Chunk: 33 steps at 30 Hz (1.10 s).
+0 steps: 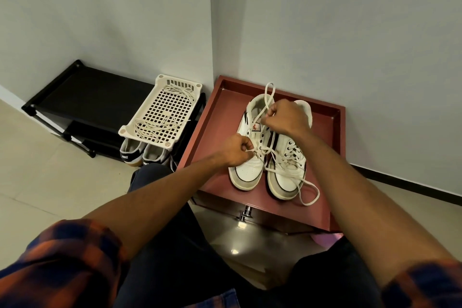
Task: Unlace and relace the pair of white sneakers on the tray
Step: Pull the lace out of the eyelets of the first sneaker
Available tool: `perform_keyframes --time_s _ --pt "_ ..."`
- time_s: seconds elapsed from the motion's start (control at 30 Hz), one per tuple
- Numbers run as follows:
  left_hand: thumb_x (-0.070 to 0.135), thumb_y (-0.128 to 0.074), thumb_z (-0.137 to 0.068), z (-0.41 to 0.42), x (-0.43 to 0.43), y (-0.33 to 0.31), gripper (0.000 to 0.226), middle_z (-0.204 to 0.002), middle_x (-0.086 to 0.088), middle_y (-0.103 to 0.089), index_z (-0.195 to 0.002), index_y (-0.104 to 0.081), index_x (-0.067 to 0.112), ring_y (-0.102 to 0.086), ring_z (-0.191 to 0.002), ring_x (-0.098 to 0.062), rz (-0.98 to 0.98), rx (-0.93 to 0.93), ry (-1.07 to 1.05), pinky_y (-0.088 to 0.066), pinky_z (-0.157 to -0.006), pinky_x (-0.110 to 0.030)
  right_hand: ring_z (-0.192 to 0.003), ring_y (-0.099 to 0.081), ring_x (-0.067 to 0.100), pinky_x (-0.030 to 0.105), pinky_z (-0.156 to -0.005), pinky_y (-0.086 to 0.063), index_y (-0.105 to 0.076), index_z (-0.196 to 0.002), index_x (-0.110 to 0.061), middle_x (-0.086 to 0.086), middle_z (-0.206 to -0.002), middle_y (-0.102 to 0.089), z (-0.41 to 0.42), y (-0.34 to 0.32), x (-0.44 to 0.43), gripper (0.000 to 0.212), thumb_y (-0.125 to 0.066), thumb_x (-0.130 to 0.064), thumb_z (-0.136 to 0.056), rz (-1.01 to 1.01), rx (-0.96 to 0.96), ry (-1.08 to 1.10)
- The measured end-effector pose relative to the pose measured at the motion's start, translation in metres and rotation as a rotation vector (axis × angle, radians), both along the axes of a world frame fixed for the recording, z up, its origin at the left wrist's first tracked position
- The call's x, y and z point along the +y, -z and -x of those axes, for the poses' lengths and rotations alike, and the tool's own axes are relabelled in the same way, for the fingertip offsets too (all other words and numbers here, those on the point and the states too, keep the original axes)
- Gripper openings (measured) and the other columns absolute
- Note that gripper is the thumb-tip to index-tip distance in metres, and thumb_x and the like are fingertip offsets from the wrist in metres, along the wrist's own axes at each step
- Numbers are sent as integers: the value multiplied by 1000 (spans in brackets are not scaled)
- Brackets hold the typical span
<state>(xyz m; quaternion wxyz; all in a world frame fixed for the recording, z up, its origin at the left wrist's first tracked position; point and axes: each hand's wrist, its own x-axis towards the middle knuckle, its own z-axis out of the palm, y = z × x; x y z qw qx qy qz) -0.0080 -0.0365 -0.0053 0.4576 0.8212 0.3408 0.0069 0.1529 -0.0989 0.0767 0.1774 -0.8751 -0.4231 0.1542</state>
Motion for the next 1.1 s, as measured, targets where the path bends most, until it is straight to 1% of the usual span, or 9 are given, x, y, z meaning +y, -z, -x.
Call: perform_keyframes --time_s 0.17,0.33,0.47,0.57,0.67,0.73,0.8,0.97,1.1 --pt "15 -69 -91 -6 0 2 11 -77 -8 -70 -83 -68 7 -61 -67 -17 21 -47 -50 -52 -61 -24 -78 -59 20 32 -68 -45 -59 -89 -21 -5 -80 -63 12 32 -41 34 -78 -47 -78 54 -99 61" --pt "15 -69 -91 -5 0 7 10 -89 -17 -73 -85 -69 7 -63 -73 -18 47 -78 -64 -57 -74 -39 -68 -70 20 28 -58 -49 -72 -73 -14 3 -67 -70 5 31 -36 10 -74 -17 -83 20 110 71" --pt "12 -68 -92 -4 2 5 10 -85 -12 -72 -82 -68 9 -62 -72 -14 83 -76 -70 -55 -71 -33 -49 -66 11 27 -55 -53 -75 -85 -4 9 -68 -74 -10 -16 -5 11 -75 -15 -90 -154 414 50" --pt "6 -65 -93 -6 3 4 8 -85 -4 -68 -85 -67 6 -59 -68 -3 123 -84 -64 -48 -62 -12 -63 -73 16 31 -69 -62 -75 -109 -3 10 -86 -77 -17 -37 23 24 -77 -18 -89 -378 523 214" --pt "6 -61 -95 -7 4 4 8 -80 2 -65 -89 -66 6 -56 -66 -1 136 -90 -43 -42 -55 -5 -103 -72 22 37 -99 -55 -71 -123 -10 7 -115 -75 -17 -32 29 42 -75 -35 -88 -310 326 271" --pt "8 -60 -96 -7 6 7 9 -77 5 -62 -88 -64 8 -53 -65 -3 119 -105 -38 -42 -56 -9 -85 -72 17 35 -86 -58 -78 -95 -22 -3 -89 -76 -7 -21 15 14 -69 -29 -87 -235 188 211" --pt "9 -61 -97 -6 9 12 10 -75 7 -59 -87 -62 10 -52 -66 -5 80 -127 -35 -42 -60 -14 -67 -68 15 33 -70 -59 -71 -67 -21 -6 -64 -68 7 -5 1 14 -67 -22 -81 -112 99 119" --pt "5 -59 -96 -6 8 19 12 -75 10 -57 -86 -61 13 -51 -72 -9 3 -160 -29 -39 -63 -13 -72 -68 23 35 -67 -60 -71 -68 -14 3 -68 -70 34 36 -28 8 -66 -20 -66 186 69 -83" --pt "1 -55 -96 -6 5 25 15 -76 8 -56 -88 -59 13 -48 -68 -4 34 -186 -55 -39 -62 -11 -78 -66 24 30 -69 -52 -67 -71 -22 2 -76 -71 38 53 -36 10 -71 -29 -77 132 -17 -139"
